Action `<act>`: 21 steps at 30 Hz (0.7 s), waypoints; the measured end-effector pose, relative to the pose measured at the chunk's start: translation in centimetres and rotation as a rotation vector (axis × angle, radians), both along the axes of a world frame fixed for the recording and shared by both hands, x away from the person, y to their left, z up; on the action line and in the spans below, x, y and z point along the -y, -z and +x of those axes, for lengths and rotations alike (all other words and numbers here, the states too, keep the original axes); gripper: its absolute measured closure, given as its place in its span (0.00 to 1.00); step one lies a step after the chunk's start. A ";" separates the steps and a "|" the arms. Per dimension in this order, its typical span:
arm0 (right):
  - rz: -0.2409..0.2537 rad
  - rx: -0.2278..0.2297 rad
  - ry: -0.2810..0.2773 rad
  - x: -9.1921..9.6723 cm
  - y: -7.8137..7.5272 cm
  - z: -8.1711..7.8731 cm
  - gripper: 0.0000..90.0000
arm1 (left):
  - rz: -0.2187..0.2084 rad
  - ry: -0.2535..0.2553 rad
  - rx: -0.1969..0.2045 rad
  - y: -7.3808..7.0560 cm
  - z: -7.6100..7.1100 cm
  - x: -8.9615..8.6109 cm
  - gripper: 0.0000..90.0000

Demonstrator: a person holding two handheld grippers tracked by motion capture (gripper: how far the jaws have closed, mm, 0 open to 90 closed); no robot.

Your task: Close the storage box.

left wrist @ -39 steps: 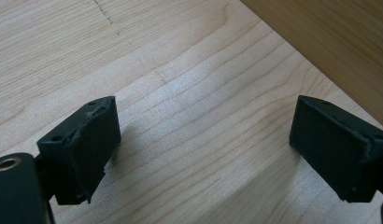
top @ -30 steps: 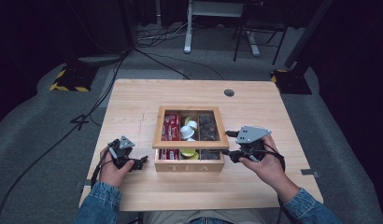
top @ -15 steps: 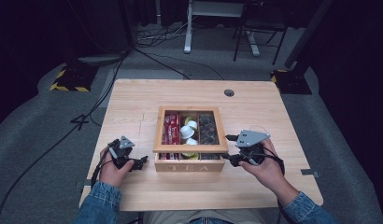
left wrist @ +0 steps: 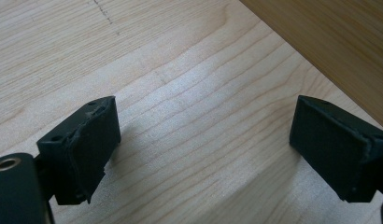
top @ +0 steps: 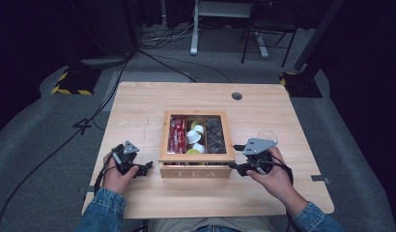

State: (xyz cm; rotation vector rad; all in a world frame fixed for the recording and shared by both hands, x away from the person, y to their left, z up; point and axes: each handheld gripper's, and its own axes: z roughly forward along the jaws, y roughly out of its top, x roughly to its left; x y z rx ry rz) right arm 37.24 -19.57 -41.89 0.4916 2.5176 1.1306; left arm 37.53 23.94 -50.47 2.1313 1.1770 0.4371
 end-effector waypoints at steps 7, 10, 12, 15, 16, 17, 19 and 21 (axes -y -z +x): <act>-0.005 -0.020 -0.003 0.0 0.2 0.0 0.42 | 0.000 0.000 0.000 0.0 0.0 0.0 0.10; -0.016 -0.043 -0.006 0.0 0.3 0.1 0.41 | 0.000 0.000 0.000 0.0 0.0 0.0 0.10; -0.026 -0.058 -0.008 -0.1 0.4 0.1 0.41 | 0.001 0.000 0.000 0.0 0.0 0.0 0.10; -0.025 -0.071 -0.011 -0.1 0.5 0.0 0.41 | 0.000 0.000 0.000 0.0 0.0 0.0 0.10; -0.025 -0.072 -0.011 0.0 0.5 0.0 0.41 | 0.000 0.000 0.000 0.0 0.0 0.0 0.10; -0.025 -0.076 -0.011 0.0 0.5 0.0 0.41 | 0.002 -0.001 0.000 0.0 0.0 0.0 0.10; -0.026 -0.093 -0.012 -0.1 0.5 0.1 0.41 | 0.000 -0.001 -0.001 0.0 0.0 0.0 0.10; -0.031 -0.114 -0.016 -0.1 0.5 0.1 0.41 | 0.000 0.000 0.000 0.0 0.0 0.0 0.10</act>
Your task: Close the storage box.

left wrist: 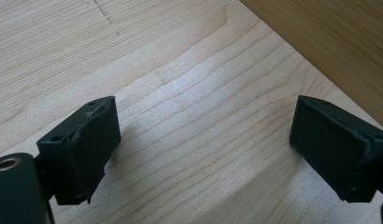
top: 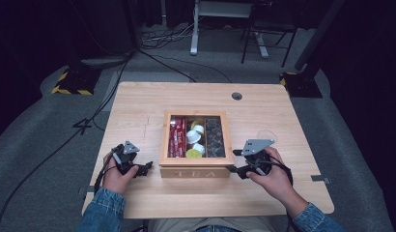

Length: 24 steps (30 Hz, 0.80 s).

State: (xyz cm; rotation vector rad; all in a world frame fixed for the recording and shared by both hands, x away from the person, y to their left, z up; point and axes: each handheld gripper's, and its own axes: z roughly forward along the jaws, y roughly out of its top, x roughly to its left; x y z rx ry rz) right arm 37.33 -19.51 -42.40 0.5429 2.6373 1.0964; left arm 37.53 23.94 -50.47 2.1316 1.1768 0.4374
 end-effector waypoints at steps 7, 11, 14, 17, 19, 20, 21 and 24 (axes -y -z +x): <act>0.029 0.005 0.014 -0.1 0.0 0.2 0.29 | 0.001 0.000 0.000 0.0 0.0 0.0 0.10; 0.042 0.008 0.011 -0.1 -0.6 0.3 0.24 | -0.001 0.000 -0.001 0.0 0.0 0.0 0.10; 0.064 0.000 0.009 -0.1 -0.7 0.5 0.23 | -0.003 -0.001 -0.001 0.0 0.0 0.0 0.10; 0.112 -0.017 0.015 -0.1 -0.8 0.6 0.21 | -0.001 0.001 0.000 0.0 -0.1 0.0 0.10; 0.160 -0.031 0.016 0.0 -1.1 0.8 0.20 | 0.006 0.004 -0.002 0.0 -0.3 -0.2 0.11; 0.173 -0.035 0.017 0.1 -1.3 0.8 0.19 | 0.004 0.004 0.000 0.0 -0.4 -0.2 0.11; 0.183 -0.034 0.019 0.2 -1.5 0.9 0.19 | 0.007 0.003 0.002 0.0 -0.6 -0.3 0.11; 0.191 -0.022 0.018 0.9 -2.4 1.1 0.18 | 0.009 0.000 -0.004 -0.1 -1.0 -0.7 0.11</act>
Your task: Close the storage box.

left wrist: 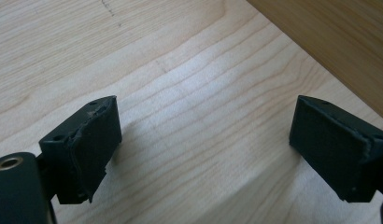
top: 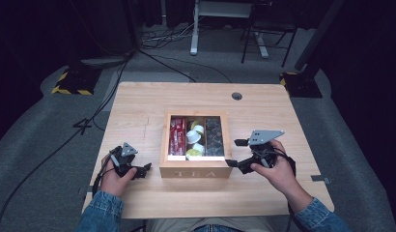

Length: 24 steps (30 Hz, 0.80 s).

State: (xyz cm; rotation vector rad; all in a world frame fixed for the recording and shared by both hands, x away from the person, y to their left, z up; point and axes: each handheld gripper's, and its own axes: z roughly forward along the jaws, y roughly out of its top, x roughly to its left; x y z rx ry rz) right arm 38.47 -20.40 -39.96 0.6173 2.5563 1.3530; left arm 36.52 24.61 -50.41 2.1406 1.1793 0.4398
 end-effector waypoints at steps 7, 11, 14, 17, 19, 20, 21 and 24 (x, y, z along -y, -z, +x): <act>-0.006 0.014 0.039 2.9 -1.5 0.5 0.18 | 0.002 0.003 0.002 0.0 -0.6 -0.5 0.11; 0.008 0.012 0.084 5.0 -1.8 0.6 0.18 | 0.002 0.003 -0.001 0.0 -0.6 -0.6 0.11; 0.005 -0.004 0.117 6.7 -1.8 0.8 0.18 | -0.002 0.007 -0.004 0.0 -0.5 -0.6 0.10; 0.002 -0.002 0.154 8.2 -1.7 0.8 0.18 | -0.002 0.007 -0.003 0.0 -0.5 -0.6 0.10; 0.004 0.001 0.184 9.2 -1.6 0.8 0.18 | -0.002 0.007 -0.004 0.0 -0.5 -0.6 0.10; 0.006 0.000 0.194 9.6 -1.5 0.9 0.18 | -0.002 0.007 0.000 0.0 -0.5 -0.6 0.10; 0.010 -0.004 0.210 10.0 -1.4 0.9 0.19 | -0.002 0.009 -0.001 0.0 -0.5 -0.6 0.10; 0.007 -0.012 0.234 11.3 -1.2 0.8 0.20 | -0.004 0.012 -0.002 0.0 -0.4 -0.6 0.09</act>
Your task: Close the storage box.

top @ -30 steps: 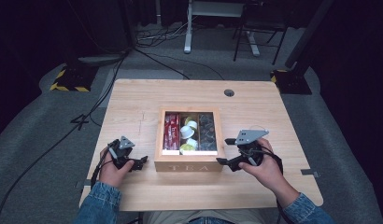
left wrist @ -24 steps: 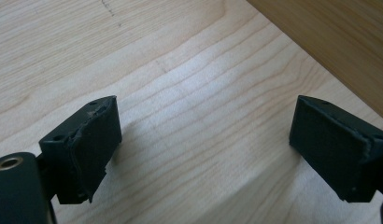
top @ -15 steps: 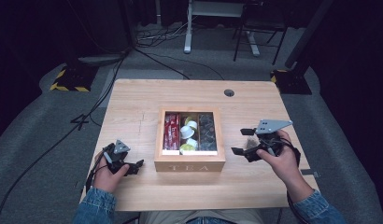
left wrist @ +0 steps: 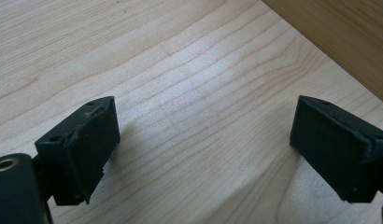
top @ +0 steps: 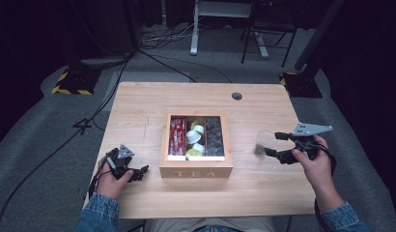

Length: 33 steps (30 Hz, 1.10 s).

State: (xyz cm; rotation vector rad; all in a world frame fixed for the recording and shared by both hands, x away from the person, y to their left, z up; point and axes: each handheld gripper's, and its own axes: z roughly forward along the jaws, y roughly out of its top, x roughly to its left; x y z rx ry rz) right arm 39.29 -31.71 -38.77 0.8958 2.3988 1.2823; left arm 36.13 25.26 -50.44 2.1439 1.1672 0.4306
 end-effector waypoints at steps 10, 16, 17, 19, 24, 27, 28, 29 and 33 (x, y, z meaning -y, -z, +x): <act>-0.022 0.003 0.118 4.2 0.9 0.2 0.22 | -0.003 0.005 -0.003 0.0 0.1 -0.1 0.09; -0.034 -0.002 0.155 6.1 2.1 0.5 0.23 | -0.003 0.002 -0.001 0.0 0.2 -0.1 0.09; -0.036 0.004 0.163 6.3 2.2 0.6 0.23 | -0.003 0.002 -0.001 0.0 0.3 -0.1 0.09; -0.031 0.007 0.177 6.6 2.5 0.7 0.23 | -0.005 0.001 -0.003 0.0 0.3 -0.1 0.09; -0.008 -0.013 0.205 7.4 3.9 1.2 0.24 | -0.004 0.002 0.000 0.0 0.3 -0.1 0.09; -0.023 -0.032 0.220 7.7 4.8 1.5 0.23 | -0.005 0.002 0.000 0.0 0.3 -0.1 0.09; -0.030 -0.041 0.225 7.8 5.1 1.6 0.23 | -0.005 0.002 0.000 0.0 0.3 -0.1 0.09; -0.034 -0.047 0.230 7.9 5.4 1.7 0.23 | -0.005 0.002 0.000 0.0 0.4 -0.1 0.09; -0.039 -0.076 0.249 8.4 6.7 1.9 0.22 | -0.002 0.003 0.001 0.0 0.4 -0.1 0.09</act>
